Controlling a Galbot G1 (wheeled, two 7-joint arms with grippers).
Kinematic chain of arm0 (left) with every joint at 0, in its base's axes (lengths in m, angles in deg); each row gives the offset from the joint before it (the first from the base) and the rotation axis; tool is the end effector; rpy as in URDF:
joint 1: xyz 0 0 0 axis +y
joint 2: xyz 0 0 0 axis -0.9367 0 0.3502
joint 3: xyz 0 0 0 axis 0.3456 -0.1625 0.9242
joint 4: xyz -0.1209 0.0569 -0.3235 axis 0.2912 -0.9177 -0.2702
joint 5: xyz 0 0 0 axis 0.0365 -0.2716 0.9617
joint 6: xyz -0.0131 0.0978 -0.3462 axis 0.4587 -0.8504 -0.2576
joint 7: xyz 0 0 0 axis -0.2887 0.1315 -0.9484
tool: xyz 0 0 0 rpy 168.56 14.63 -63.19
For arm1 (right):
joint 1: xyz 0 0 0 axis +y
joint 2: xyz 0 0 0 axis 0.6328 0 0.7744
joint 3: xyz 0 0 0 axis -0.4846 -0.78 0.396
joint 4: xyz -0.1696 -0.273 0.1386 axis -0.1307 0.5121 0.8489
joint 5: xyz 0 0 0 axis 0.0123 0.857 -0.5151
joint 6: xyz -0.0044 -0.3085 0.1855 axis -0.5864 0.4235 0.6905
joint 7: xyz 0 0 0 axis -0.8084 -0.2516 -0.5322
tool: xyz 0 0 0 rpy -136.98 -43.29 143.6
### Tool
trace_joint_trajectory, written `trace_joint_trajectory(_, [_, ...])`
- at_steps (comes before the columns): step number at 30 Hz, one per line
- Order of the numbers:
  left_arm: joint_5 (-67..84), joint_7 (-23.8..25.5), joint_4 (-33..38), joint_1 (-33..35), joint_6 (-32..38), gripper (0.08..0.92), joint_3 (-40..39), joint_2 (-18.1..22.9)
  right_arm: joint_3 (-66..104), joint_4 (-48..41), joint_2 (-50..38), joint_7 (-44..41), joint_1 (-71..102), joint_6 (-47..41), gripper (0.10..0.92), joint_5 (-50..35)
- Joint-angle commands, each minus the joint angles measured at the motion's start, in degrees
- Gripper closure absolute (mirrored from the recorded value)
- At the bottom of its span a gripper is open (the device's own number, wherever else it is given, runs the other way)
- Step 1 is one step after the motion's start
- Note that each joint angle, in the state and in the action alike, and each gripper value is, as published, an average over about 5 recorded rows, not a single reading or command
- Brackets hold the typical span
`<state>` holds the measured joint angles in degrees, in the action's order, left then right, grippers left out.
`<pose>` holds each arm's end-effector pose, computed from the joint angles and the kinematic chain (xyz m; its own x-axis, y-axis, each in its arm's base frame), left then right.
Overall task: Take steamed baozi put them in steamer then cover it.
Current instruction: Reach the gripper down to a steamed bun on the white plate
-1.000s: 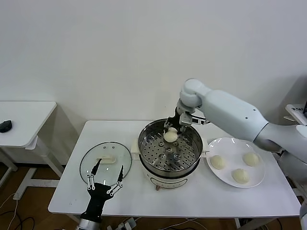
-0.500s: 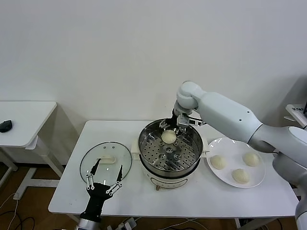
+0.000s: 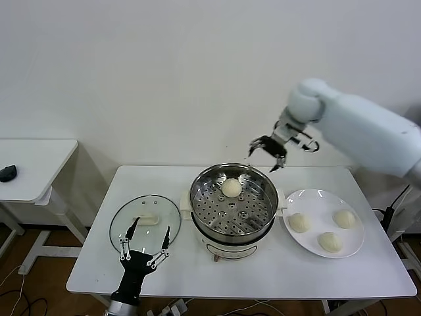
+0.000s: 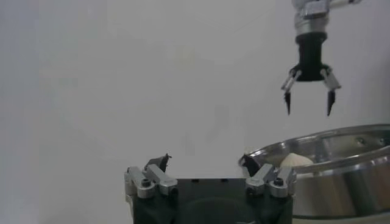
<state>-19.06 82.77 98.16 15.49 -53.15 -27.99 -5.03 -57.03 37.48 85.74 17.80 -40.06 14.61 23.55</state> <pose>0.1466 0.0114 -0.3398 -0.9601 0.2120 -0.1825 0.1603 0.9516 0.2623 0.5872 -0.0980 -0.0038 -0.2169 -0.2282 0.9492 -0.7931 -0.5257 -0.3076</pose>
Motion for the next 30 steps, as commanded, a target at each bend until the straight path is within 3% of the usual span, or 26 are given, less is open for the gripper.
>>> trace_joint_trajectory(1, [0.0, -0.23, -0.02, -0.06, 0.09, 0.177, -0.05, -0.03, -8.65, -2.03, -7.88, 0.26, -3.46, -14.45, 0.203, -11.98])
trace_joint_trajectory(18, [-0.42, -0.47, -0.22, -0.04, 0.13, 0.177, 0.17, 0.28, -2.26, -5.19, -8.78, 9.45, 17.55, -16.17, 0.203, -8.12])
trace_joint_trajectory(30, [-0.55, -0.54, -0.57, -0.07, -0.01, 0.177, 0.16, 0.43, 3.73, -7.84, -6.54, 11.15, 25.97, -15.46, 0.203, -5.84])
